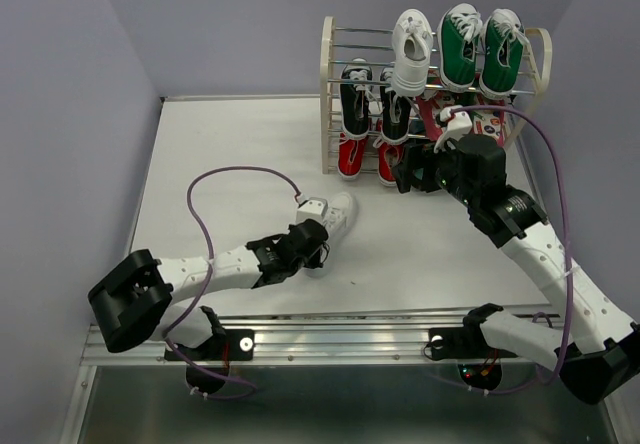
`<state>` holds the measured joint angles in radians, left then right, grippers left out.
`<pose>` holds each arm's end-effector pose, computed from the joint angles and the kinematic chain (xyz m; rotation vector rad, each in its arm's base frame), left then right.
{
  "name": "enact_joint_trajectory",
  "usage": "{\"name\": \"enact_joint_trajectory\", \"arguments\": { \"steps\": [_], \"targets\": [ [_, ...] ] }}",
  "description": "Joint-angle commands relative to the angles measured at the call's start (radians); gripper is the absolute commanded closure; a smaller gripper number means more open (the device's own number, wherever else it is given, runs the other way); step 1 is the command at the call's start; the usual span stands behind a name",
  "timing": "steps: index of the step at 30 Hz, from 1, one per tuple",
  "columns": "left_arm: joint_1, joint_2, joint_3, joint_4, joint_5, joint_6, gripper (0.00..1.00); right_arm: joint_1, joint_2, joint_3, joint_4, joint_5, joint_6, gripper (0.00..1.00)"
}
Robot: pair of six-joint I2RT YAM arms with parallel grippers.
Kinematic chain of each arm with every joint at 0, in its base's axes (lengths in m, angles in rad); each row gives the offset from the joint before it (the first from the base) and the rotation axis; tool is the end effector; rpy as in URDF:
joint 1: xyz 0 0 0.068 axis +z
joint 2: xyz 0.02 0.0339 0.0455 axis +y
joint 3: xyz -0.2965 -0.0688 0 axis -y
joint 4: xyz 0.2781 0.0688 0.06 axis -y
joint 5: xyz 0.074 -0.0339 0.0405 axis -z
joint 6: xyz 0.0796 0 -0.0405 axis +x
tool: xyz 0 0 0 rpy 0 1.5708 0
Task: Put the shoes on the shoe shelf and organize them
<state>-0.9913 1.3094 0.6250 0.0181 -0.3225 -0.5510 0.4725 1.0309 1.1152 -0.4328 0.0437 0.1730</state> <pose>0.1932 -0.2492 0.1782 0.3158 2.2202 -0.4962 0.2544 0.1261 0.3986 -0.2598 1.9211 0.3906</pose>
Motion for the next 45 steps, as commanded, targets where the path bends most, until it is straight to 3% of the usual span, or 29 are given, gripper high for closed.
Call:
{"name": "enact_joint_trajectory", "arguments": {
  "steps": [1, 8, 13, 18, 23, 33, 45],
  "targets": [
    [-0.075, -0.047, 0.054, -0.010, -0.038, 0.005, 1.00, -0.003, -0.017, -0.009, 0.057, -0.004, 0.011, 0.00],
    [-0.142, -0.193, 0.238, -0.249, -0.170, 0.010, 1.00, -0.003, -0.061, -0.025, 0.040, 0.079, 0.036, 0.00],
    [-0.173, -0.252, 0.387, -0.383, -0.255, 0.062, 1.00, -0.003, -0.146, -0.045, 0.040, 0.227, 0.089, 0.00],
    [-0.178, -0.275, 0.524, -0.426, -0.319, 0.102, 1.00, -0.003, -0.219, -0.071, 0.042, 0.343, 0.099, 0.00],
    [-0.181, -0.263, 0.637, -0.370, -0.385, 0.169, 1.00, -0.003, -0.241, -0.074, 0.042, 0.357, 0.092, 0.00],
    [-0.175, -0.052, 0.936, -0.173, -0.575, 0.393, 1.00, -0.003, -0.238, -0.074, 0.042, 0.372, 0.102, 0.00],
    [0.017, 0.275, 1.360, -0.193, -0.418, 0.467, 1.00, -0.003, -0.253, -0.086, 0.042, 0.386, 0.115, 0.00]
  ]
}}
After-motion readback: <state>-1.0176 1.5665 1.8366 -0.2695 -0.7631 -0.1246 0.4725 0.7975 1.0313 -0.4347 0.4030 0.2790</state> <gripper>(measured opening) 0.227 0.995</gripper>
